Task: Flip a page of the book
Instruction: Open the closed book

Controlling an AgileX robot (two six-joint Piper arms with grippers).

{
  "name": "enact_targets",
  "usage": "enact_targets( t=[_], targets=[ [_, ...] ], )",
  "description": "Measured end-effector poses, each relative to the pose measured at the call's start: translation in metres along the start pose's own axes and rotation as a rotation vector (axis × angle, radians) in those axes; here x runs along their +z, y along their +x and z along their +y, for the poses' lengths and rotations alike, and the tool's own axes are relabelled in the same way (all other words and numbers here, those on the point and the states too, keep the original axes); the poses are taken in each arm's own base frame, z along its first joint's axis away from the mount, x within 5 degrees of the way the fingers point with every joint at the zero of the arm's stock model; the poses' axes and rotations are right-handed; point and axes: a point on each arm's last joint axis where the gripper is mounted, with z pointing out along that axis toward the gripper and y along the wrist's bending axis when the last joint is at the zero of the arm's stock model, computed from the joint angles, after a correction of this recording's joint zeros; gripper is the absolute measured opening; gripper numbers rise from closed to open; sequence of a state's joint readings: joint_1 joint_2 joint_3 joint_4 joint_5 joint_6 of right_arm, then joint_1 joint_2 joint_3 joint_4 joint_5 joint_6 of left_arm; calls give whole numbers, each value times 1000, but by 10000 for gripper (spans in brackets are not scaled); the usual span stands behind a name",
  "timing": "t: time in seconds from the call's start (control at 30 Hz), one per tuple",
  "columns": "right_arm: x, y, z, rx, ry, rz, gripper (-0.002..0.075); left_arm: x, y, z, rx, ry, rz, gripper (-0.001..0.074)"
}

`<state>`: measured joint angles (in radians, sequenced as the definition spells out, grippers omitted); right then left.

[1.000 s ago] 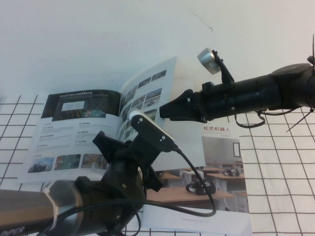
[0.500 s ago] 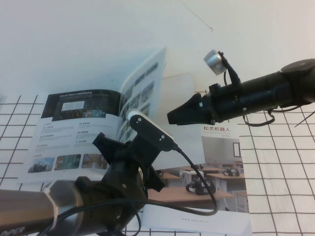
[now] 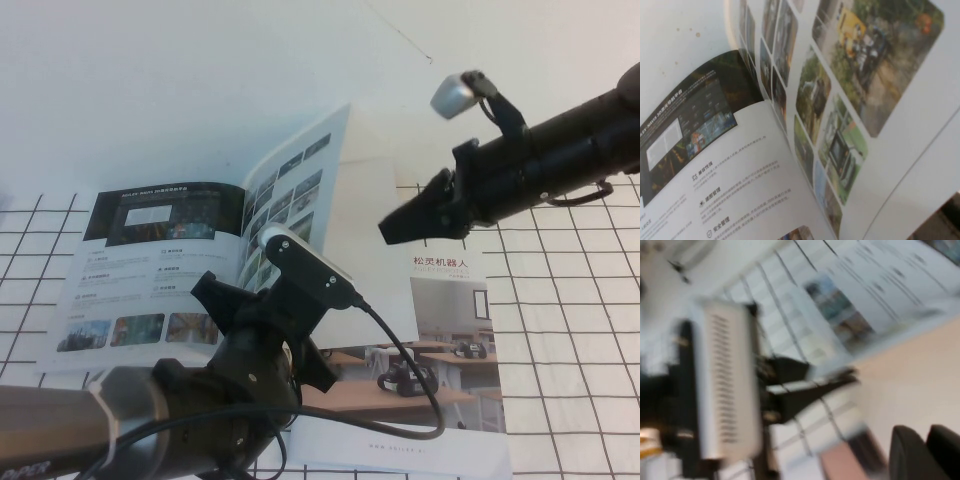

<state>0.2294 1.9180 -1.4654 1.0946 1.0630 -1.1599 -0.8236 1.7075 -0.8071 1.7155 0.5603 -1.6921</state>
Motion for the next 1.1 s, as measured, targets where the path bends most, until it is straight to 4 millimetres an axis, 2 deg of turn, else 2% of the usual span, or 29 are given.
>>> enact_targets(
  t=[0.1, 0.2, 0.43, 0.57, 0.77, 1.1],
  targets=[
    [6, 7, -15, 50, 134, 40, 34, 0, 0, 0, 0, 0, 0, -2],
    [18, 11, -31, 97, 217, 28, 19, 0, 0, 0, -2, 0, 0, -2],
    [67, 37, -49, 162, 190, 109, 11, 0, 0, 0, -2, 0, 0, -2],
    [88, 54, -59, 226, 172, 158, 11, 0, 0, 0, -2, 0, 0, -2],
    [96, 71, -70, 283, 202, 233, 11, 0, -1, 5, -2, -55, -7, -2],
    [94, 77, -71, 288, 228, 292, 11, -9, -1, 40, -32, -456, -23, -2]
  ],
)
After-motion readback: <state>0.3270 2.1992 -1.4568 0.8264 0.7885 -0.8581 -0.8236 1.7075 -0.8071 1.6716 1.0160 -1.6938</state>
